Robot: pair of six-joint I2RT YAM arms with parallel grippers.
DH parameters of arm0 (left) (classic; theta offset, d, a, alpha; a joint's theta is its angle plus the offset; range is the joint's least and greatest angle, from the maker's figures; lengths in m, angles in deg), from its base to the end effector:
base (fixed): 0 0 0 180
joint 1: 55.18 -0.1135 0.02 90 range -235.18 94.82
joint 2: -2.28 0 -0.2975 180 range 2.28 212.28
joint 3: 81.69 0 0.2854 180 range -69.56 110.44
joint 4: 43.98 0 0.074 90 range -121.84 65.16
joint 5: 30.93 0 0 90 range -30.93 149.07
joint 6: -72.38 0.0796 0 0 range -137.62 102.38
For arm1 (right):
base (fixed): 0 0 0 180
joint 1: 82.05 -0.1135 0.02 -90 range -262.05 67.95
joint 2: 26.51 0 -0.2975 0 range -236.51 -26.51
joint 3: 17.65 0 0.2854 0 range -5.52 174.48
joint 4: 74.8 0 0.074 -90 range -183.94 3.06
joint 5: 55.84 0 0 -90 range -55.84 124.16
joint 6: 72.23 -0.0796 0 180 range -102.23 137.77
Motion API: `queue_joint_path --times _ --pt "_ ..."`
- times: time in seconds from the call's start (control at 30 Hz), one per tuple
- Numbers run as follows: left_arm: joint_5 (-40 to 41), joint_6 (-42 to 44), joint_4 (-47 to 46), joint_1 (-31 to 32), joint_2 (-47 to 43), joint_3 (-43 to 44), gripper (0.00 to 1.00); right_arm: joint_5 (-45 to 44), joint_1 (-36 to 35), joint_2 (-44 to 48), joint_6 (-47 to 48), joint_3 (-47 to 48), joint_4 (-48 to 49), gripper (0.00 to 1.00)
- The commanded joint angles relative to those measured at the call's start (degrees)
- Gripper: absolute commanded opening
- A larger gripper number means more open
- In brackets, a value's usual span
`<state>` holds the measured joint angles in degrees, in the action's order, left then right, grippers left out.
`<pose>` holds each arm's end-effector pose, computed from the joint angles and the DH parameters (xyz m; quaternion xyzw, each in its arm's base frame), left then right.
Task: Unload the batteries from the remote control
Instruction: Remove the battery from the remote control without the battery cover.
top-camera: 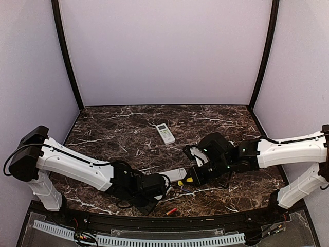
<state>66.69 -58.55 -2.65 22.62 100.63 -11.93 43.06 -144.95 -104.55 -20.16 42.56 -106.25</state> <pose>0.0877 -0.3558 0.1277 0.2997 0.9358 -0.1163 0.1449 0.1392 0.2990 0.2015 -0.2284 0.9068 0.3137 0.1650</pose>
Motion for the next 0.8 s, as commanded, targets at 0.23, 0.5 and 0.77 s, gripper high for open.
queue_joint_path --times 0.23,0.5,0.77 --pt "1.0 0.1 2.6 0.2 0.8 0.3 0.32 -0.8 -0.5 -1.6 1.1 0.7 1.4 0.0" --pt "1.1 0.2 2.4 0.2 0.9 0.2 0.31 3.8 -0.5 -1.7 0.8 -0.7 4.5 0.0" --pt "1.3 -0.3 2.7 0.2 0.7 0.0 0.3 4.7 -0.5 -1.0 0.3 -1.3 5.7 0.0"
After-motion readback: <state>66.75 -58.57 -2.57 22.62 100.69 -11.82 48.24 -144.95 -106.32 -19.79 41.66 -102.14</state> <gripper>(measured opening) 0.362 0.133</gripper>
